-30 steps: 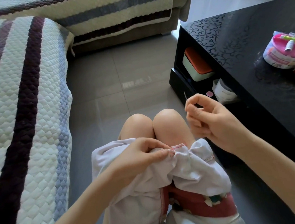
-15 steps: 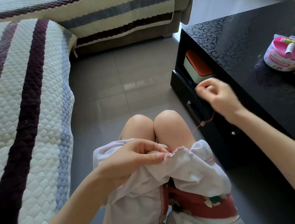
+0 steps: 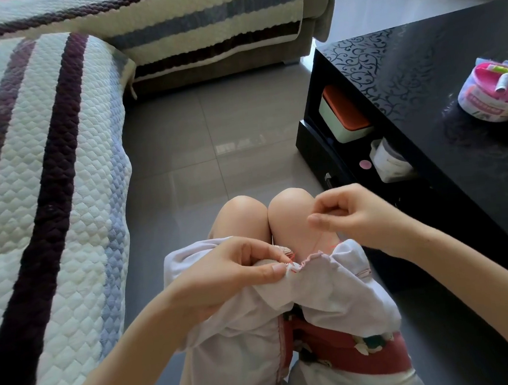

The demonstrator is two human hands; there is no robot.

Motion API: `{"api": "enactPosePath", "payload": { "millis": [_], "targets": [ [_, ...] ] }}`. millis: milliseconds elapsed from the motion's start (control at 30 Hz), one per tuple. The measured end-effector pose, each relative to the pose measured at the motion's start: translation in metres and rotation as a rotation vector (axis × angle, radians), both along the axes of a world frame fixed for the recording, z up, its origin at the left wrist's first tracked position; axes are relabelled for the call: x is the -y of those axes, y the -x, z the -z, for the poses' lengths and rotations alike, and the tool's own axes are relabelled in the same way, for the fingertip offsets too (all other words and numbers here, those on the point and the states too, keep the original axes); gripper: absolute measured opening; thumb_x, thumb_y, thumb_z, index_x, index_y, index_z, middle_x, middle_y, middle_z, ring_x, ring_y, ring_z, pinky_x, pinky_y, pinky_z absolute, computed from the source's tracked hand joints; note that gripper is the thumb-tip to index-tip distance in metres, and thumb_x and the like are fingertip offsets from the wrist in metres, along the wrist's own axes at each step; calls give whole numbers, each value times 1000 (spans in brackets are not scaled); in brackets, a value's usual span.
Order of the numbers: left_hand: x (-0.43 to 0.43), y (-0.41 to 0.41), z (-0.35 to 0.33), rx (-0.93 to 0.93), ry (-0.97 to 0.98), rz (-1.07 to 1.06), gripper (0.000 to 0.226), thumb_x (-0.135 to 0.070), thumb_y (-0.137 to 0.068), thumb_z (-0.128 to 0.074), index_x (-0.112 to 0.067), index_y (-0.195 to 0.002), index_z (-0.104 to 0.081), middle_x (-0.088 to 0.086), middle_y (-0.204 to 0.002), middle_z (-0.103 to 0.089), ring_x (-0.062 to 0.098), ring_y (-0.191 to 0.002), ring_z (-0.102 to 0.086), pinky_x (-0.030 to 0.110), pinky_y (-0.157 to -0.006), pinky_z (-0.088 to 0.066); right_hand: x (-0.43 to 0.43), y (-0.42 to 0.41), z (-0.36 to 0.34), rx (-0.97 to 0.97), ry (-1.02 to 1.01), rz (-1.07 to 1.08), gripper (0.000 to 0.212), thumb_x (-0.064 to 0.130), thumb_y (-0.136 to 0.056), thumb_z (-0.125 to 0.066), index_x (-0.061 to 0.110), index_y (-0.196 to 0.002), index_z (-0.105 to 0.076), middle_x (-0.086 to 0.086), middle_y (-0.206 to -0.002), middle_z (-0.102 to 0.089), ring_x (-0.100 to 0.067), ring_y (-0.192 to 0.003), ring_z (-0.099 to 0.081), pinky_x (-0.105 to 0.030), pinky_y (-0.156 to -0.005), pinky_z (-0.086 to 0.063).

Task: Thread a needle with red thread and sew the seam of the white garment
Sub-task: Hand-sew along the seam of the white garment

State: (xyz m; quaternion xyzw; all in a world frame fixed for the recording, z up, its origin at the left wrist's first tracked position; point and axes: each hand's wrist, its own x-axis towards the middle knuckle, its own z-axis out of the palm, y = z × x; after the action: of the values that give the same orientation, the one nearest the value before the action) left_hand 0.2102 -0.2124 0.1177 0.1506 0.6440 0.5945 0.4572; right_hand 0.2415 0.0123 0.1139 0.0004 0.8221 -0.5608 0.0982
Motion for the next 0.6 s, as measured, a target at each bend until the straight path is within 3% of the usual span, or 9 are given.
{"api": "enactPosePath", "payload": {
  "millis": [100, 167, 267, 300, 367, 400, 500, 600],
  "targets": [
    [0, 1, 2, -4, 14, -27, 21, -1, -87, -63, -17, -77, -73, -12, -76, -73, -6, -78, -64, 8, -71, -45, -8, 1, 8, -31, -78, 62, 20, 14, -86, -69, -5, -79, -67, -33, -75, -61, -26, -68, -53, -57, -67, -47],
    [-1, 1, 2, -5, 13, -35, 16, -1, -85, -62, -13, -78, -70, -13, -72, -71, -7, -73, -63, 7, -68, -45, -5, -3, 10, -78, -83, 71, 17, 12, -88, -67, -2, -79, -68, -26, -69, -61, -21, -64, -50, -51, -61, -45],
    [-2, 1, 4, -2, -18, -32, 9, -9, -80, -65, -15, -78, -73, -9, -79, -73, -3, -80, -65, 9, -71, -46, 5, -12, 5, -43, 2, -18, 10, 18, -87, -68, 11, -91, -73, 1, -69, -68, -3, -63, -57, -25, -62, -47],
    [-1, 1, 4, -4, -20, -27, 10, -8, -82, -64, -13, -80, -72, -9, -79, -73, -3, -80, -65, 9, -72, -46, 9, -15, 5, -3, 9, -80, 15, 27, -85, -71, 16, -94, -74, 1, -70, -69, -4, -65, -60, -25, -62, -48],
    [0, 3, 6, -4, -20, -27, 8, -10, -82, -64, -11, -85, -72, -5, -87, -75, 1, -88, -67, 11, -77, -47, 15, -19, 8, 45, -44, -173, 26, 46, -78, -71, 22, -89, -75, -16, -73, -66, -23, -66, -59, -41, -63, -48],
    [2, 4, 6, -2, -21, -36, 7, -12, -81, -67, -11, -85, -73, 0, -94, -75, 6, -95, -67, 14, -81, -48, 16, -20, 9, 56, -45, -184, 28, 47, -77, -71, 19, -82, -73, -21, -71, -62, -25, -65, -55, -45, -62, -45],
    [6, 4, 11, -44, 5, -85, 10, -18, -84, -70, -11, -89, -75, 4, -107, -73, 14, -109, -65, 21, -92, -48, 4, -23, 7, 129, 67, -145, 31, 37, -77, -73, 10, -65, -64, -10, -60, -51, -22, -60, -44, -44, -58, -34],
    [1, -5, 15, -103, 62, -160, 10, -13, -90, -65, -10, -86, -74, -5, -93, -75, 2, -93, -67, 13, -81, -48, -8, -32, 2, 207, 115, -121, 50, 43, -66, -76, -3, -65, -57, -17, -63, -44, -26, -62, -38, -47, -56, -31]
  ]
}}
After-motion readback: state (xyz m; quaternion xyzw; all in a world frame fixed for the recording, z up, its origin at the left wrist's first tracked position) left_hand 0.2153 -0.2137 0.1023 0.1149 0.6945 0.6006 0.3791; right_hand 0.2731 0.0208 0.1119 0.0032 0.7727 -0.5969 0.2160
